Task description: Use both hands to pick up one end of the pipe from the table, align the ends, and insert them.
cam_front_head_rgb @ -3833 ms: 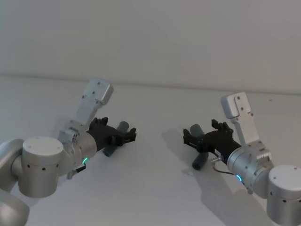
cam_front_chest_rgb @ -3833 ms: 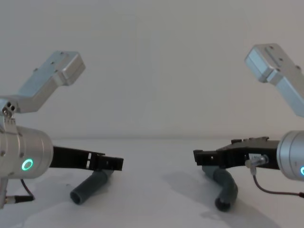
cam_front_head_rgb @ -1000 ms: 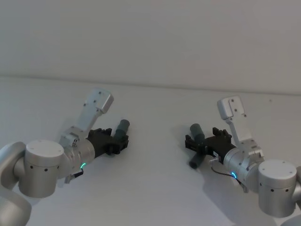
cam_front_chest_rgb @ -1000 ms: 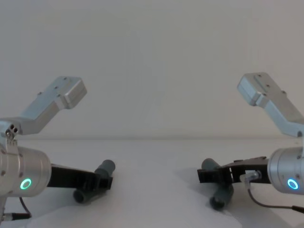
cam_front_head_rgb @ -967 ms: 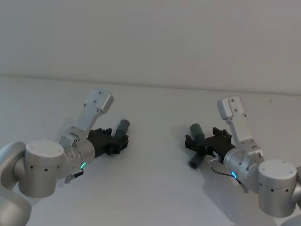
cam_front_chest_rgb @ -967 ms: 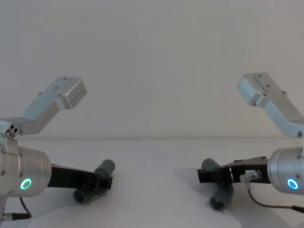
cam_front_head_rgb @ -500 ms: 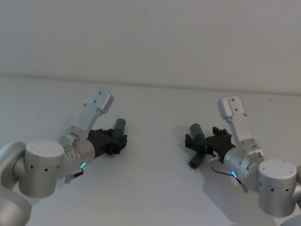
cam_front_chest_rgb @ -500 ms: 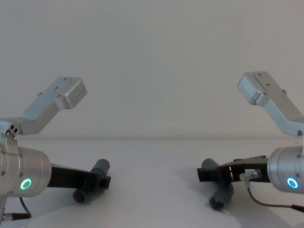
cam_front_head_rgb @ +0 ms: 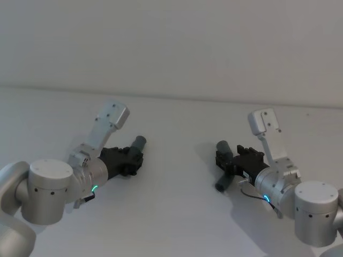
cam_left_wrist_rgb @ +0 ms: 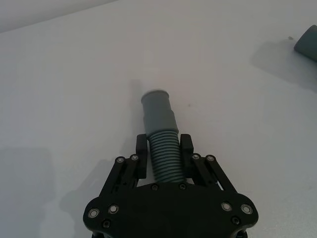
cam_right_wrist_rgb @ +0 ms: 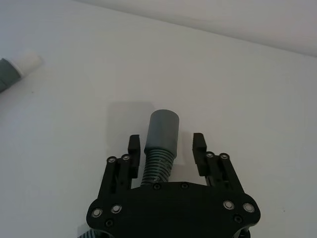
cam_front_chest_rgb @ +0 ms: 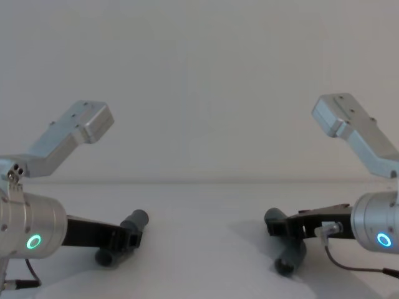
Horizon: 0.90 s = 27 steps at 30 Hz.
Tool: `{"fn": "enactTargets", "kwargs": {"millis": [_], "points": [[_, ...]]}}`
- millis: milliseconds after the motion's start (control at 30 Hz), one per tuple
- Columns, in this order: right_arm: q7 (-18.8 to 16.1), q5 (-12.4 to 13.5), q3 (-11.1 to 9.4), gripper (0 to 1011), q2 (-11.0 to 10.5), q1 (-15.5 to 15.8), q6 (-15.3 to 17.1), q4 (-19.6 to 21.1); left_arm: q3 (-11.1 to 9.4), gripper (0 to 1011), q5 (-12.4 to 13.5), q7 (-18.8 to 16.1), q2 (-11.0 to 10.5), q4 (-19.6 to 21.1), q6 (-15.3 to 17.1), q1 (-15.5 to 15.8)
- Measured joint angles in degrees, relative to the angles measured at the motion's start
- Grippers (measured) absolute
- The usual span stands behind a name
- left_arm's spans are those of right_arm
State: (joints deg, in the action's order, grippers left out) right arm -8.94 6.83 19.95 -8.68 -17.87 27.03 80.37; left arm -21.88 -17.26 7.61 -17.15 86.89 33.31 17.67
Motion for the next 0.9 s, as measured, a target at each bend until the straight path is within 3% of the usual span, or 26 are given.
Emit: {"fn": "enactTargets", "kwargs": {"millis": [333,433,900], "points": [[0.0,0.0,0.0,327,0.0,0.0,0.0,0.0,-0.01,320,0.0,0.0,0.0,-0.02,0.01,-0.01],[0.0,0.01,0.0,278,0.0,0.0,-0.01,0.0,-0.01,315,0.0,0.0,0.0,-0.03,0.02,-0.01],[0.0,0.0,0.0,244,0.0,0.0,0.0,0.0,0.0,315,0.0,-0.01,0.0,-0.03,0.02,0.0]]}}
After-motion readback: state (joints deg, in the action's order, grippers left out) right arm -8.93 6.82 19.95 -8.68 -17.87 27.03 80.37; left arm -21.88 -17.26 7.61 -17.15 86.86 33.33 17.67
